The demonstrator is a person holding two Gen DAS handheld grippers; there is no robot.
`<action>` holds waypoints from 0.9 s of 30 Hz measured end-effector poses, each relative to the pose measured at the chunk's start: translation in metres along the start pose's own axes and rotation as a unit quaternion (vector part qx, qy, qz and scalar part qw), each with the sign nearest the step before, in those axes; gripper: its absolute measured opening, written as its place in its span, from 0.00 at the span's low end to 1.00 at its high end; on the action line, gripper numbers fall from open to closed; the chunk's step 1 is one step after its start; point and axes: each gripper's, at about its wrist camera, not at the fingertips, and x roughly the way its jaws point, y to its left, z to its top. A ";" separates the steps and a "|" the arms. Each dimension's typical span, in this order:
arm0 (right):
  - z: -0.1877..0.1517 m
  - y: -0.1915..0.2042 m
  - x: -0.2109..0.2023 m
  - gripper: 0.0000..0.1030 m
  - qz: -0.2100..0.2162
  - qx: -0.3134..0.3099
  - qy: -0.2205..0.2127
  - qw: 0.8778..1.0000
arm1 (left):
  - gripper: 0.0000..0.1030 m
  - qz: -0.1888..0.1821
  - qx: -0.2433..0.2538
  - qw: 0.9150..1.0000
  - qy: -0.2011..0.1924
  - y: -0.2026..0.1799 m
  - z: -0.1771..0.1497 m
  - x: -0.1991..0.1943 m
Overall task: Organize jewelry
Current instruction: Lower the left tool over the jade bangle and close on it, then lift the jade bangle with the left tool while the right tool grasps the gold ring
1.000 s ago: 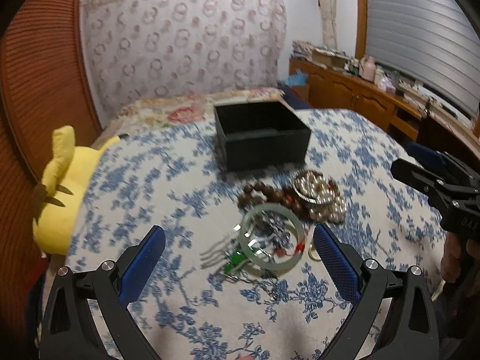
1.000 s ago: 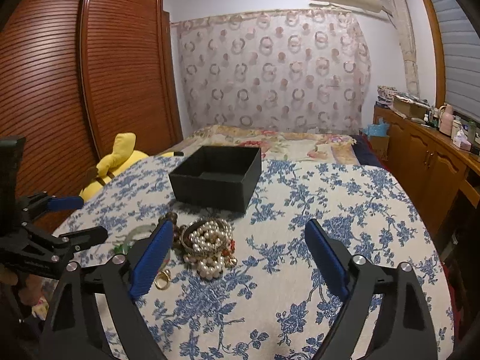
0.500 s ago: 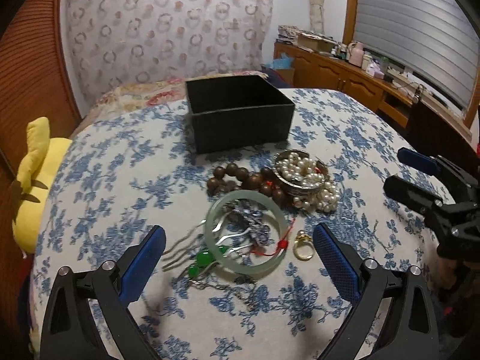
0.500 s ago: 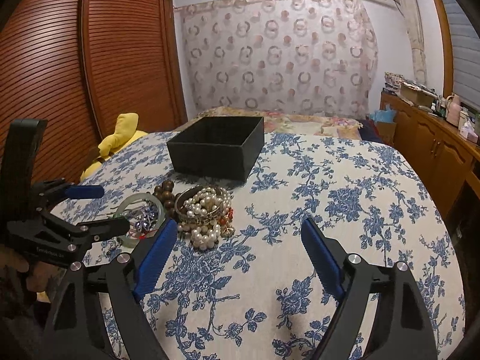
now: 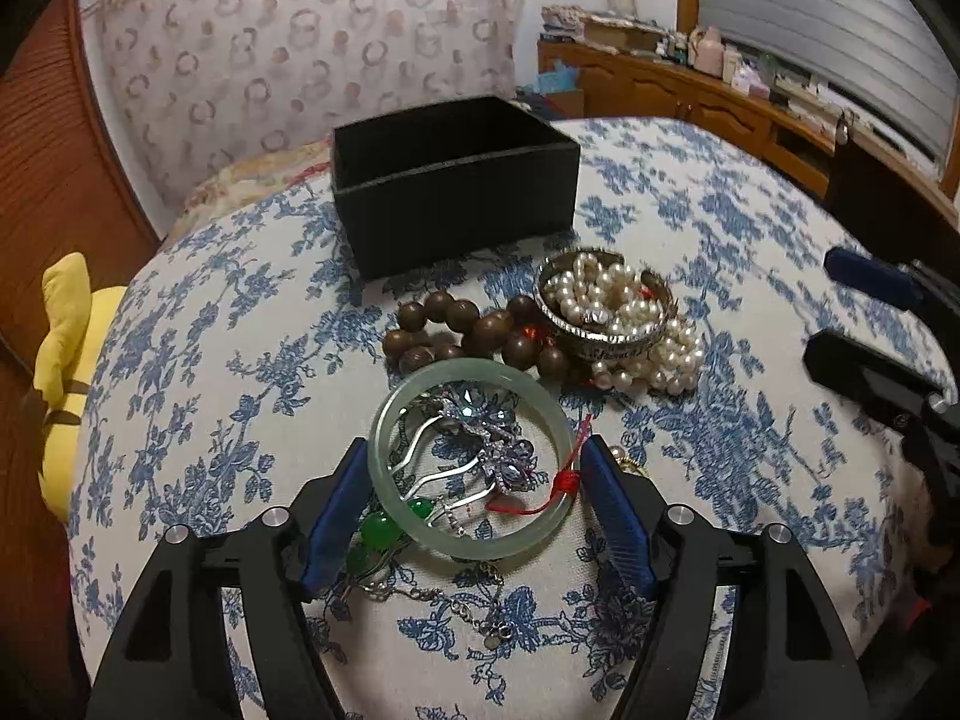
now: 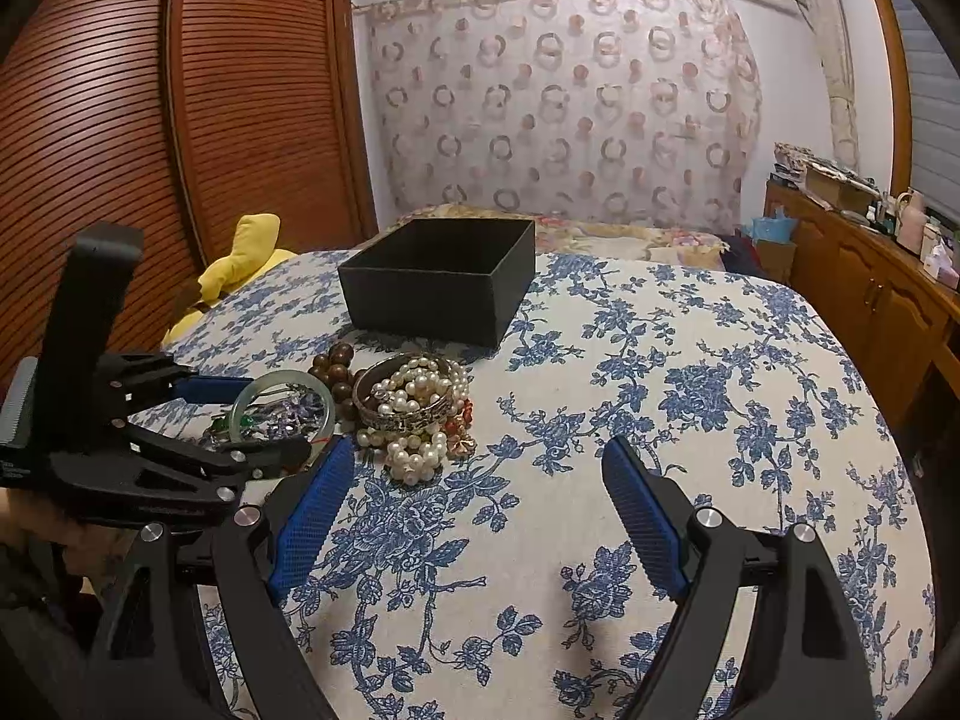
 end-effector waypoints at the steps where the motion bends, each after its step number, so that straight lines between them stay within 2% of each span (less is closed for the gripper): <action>1: 0.000 0.000 0.000 0.84 0.000 0.000 0.000 1.000 | 0.66 0.005 0.005 1.000 0.000 -0.001 0.000 0.001; 10: 0.000 0.000 0.002 0.84 0.000 -0.004 0.003 1.000 | 0.66 -0.022 -0.018 1.000 -0.009 0.012 0.001 -0.003; 16: 0.003 0.006 0.007 0.84 0.014 -0.012 0.013 1.000 | 0.66 -0.024 -0.038 0.998 -0.042 0.021 0.000 -0.027; 18: 0.004 0.011 0.010 0.77 0.026 -0.019 0.021 0.999 | 0.66 -0.025 -0.045 0.997 -0.052 0.026 -0.001 -0.034; 27: 0.004 0.046 0.026 0.60 0.080 -0.057 0.066 0.993 | 0.66 -0.024 -0.073 0.994 -0.080 0.052 -0.010 -0.058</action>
